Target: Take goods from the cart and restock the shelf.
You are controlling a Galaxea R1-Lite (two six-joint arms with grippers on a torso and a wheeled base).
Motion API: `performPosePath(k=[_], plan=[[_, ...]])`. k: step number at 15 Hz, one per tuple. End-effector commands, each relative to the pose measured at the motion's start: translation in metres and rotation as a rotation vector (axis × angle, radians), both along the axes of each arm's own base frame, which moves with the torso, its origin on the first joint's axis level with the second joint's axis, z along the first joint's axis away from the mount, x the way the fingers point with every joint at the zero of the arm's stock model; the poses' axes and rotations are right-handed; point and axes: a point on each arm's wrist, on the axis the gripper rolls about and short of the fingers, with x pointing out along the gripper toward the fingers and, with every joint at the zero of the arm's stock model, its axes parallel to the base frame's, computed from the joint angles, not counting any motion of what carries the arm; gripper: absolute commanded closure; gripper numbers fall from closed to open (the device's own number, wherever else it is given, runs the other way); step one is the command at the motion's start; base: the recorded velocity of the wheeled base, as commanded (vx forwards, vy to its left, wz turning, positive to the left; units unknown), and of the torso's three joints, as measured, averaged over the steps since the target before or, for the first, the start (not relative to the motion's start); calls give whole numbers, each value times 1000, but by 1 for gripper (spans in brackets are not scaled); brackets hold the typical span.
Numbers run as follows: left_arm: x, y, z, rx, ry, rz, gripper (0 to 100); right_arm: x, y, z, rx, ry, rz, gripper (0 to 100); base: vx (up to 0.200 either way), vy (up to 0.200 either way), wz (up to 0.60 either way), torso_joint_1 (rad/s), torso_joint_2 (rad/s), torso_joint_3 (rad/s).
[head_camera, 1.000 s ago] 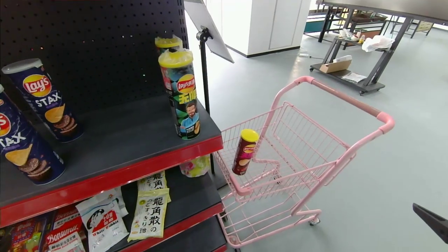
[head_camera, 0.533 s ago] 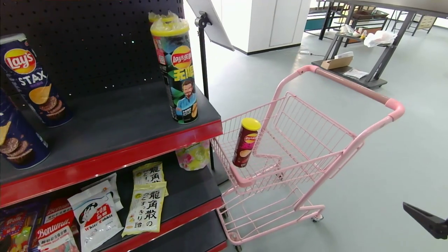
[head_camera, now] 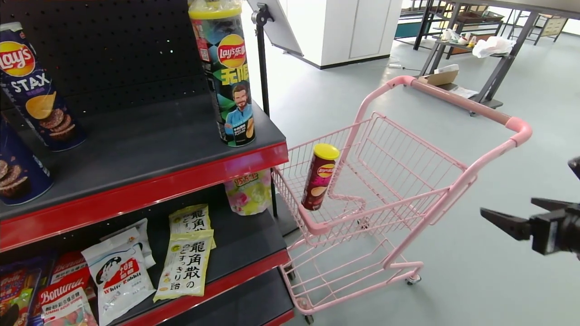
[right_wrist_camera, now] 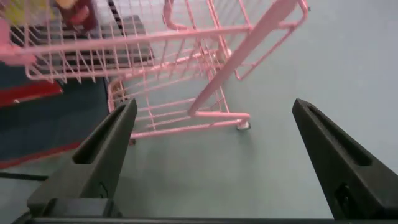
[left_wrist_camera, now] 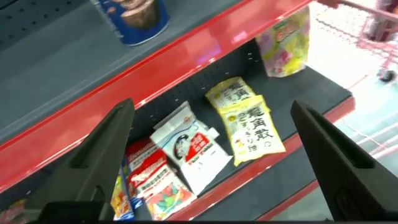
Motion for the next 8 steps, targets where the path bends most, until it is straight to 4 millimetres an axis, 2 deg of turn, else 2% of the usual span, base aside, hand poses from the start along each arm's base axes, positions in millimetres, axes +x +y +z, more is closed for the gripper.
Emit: performPosePath(k=[1, 3, 5, 7, 8], plan=[[1, 0, 1, -2, 2, -15, 0, 57, 39, -1, 71, 29, 156, 0, 0, 0, 0, 0, 0, 0], [2, -1, 1, 0, 11, -12, 0, 82, 61, -12, 62, 59, 233, 0, 0, 0, 0, 0, 0, 0], [6, -2, 4, 4, 26, -10, 0, 120, 77, -37, 76, 64, 289, 0, 0, 0, 0, 0, 0, 0], [9, -2, 5, -1, 35, -11, 0, 161, 92, -57, 93, -9, 308, 0, 0, 0, 0, 0, 0, 0], [8, -2, 5, -2, 34, -11, 0, 169, 103, -59, 112, -15, 330, 0, 0, 0, 0, 0, 0, 0]])
